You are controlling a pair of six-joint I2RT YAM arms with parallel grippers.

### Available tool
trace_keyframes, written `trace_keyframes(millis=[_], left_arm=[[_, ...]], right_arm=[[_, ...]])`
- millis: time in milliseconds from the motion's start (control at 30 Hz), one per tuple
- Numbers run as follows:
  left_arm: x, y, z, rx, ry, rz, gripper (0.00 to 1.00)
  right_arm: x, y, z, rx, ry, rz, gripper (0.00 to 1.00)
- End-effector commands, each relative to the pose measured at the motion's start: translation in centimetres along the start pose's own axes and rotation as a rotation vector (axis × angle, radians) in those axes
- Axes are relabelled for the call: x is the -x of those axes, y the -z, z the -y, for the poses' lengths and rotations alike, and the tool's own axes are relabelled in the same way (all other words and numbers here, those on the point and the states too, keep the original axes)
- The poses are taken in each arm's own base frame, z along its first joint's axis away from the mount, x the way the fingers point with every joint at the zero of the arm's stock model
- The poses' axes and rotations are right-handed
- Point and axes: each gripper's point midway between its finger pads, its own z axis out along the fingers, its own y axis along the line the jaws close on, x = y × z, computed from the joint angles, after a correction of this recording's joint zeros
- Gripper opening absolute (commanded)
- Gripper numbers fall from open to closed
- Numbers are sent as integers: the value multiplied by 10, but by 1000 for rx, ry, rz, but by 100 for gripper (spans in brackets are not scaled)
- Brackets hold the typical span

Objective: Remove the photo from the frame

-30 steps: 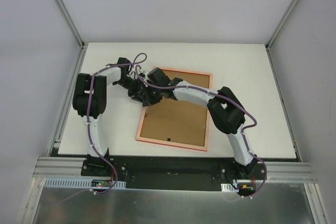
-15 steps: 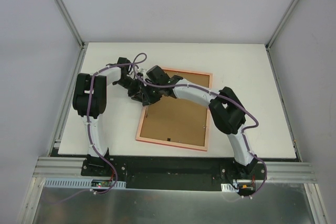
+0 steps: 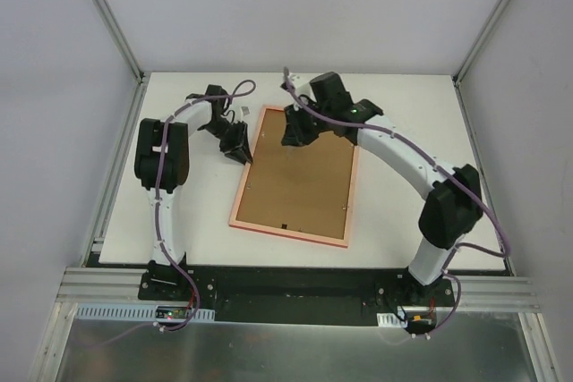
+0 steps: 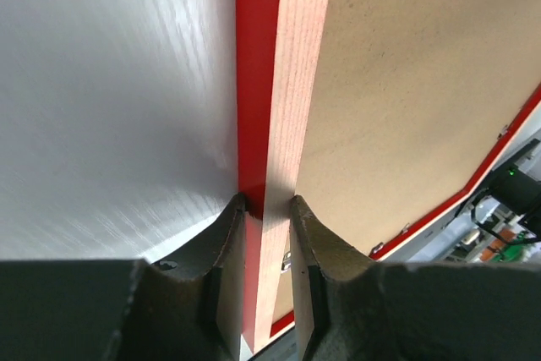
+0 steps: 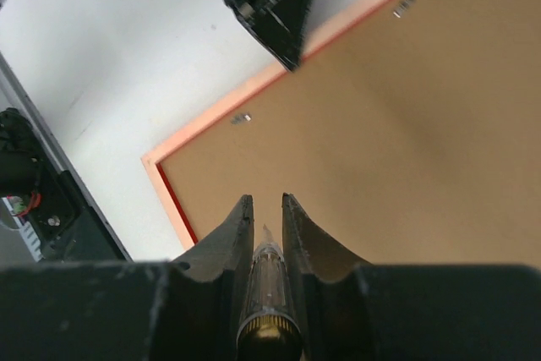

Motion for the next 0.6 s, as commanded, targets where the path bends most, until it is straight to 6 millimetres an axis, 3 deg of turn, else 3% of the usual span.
trace_keyframes(millis=[0,300,567], left_arm=[[15,-17,-28,189,-123,-23,0],[61,-40,-2,371,-512,-34,1],[109,-57,67,340,-798,69,2]], right_arm=[[-8,55,25,-58,27,37,1],[-31,116,55,-179,8,122,1],[-40,143,55,-211,7,169,1]])
